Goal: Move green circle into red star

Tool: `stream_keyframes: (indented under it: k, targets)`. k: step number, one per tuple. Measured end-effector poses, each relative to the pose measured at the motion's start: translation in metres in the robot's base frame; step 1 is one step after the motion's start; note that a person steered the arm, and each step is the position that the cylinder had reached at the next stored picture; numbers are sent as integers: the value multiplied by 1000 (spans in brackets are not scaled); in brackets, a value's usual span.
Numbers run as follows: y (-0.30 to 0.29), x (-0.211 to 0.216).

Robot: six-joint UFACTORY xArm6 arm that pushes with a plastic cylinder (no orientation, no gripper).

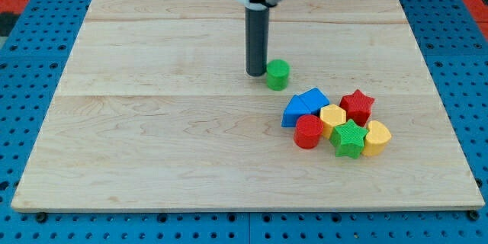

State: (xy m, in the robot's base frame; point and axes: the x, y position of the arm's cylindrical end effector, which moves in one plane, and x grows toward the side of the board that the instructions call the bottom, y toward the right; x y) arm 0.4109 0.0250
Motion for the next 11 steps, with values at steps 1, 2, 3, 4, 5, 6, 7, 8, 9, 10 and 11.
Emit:
stream_keyframes:
  k: [1,2,3,4,5,6,7,8,9,10,11]
  targets:
    - [23,11]
    - [28,6]
    - [27,-9]
    - [36,-8]
    - [100,0]
    - [96,14]
    - [96,18]
    - [97,26]
    - [97,36]
    - [91,24]
    - [78,-33]
